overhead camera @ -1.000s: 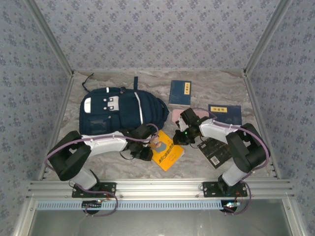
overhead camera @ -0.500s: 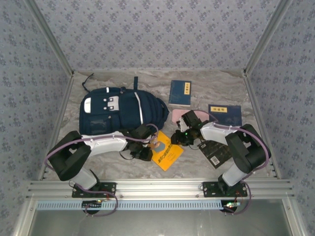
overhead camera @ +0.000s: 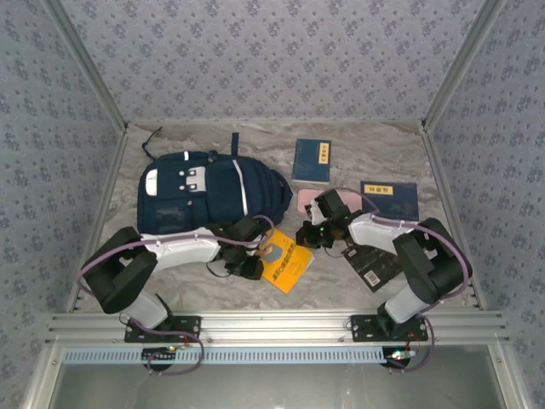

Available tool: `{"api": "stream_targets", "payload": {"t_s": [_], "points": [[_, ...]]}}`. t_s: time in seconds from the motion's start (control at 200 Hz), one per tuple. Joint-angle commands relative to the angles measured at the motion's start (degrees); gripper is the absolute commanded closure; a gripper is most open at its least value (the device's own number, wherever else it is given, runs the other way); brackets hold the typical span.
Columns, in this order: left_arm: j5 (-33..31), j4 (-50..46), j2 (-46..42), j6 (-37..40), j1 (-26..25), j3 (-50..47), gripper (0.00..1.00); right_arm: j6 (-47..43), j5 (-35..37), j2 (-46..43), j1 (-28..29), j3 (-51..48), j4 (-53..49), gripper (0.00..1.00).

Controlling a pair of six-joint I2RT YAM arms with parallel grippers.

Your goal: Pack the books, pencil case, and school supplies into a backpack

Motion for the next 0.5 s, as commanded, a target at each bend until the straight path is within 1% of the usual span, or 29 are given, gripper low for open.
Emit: {"api": "stream_targets", "payload": {"t_s": [0.0,0.115,0.225,0.34,0.425,0.45,0.475,0.495], "points": [[0.7,12.3,3.6,0.9,-1.6,2.2,0.75,-0.1,-16.0,-3.5,5.7,-3.0,-7.6,1.0],[0.5,11.4,5.6,1.5,-3.2,5.1,0.74,0.3,-11.9,-8.5,4.5,-5.9,-11.5,1.0],[1.2,11.3,8.1,1.5,-3.6,8.0,0.74,1.1,-8.5,-13.9,2.8,-9.6,-13.6,1.0],[1.5,10.0,11.0,2.4,-3.9,12.4,0.74,3.8,-7.5,-18.5,-0.3,-14.0,-13.5,1.0],[1.6,8.7,13.3,3.3,-4.0,15.8,0.73,5.0,-9.1,-20.9,-1.0,-16.7,-11.3,1.0],[1.6,8.4,14.1,3.5,-4.0,16.8,0.73,5.3,-9.6,-21.0,-1.1,-17.2,-10.7,0.95],[1.6,8.0,14.8,3.8,-4.0,17.8,0.73,5.6,-9.9,-21.0,-1.3,-17.6,-10.0,0.84],[1.6,7.5,15.3,4.1,-4.0,18.5,0.73,5.7,-10.3,-21.0,-1.3,-17.8,-9.5,0.77]]}}
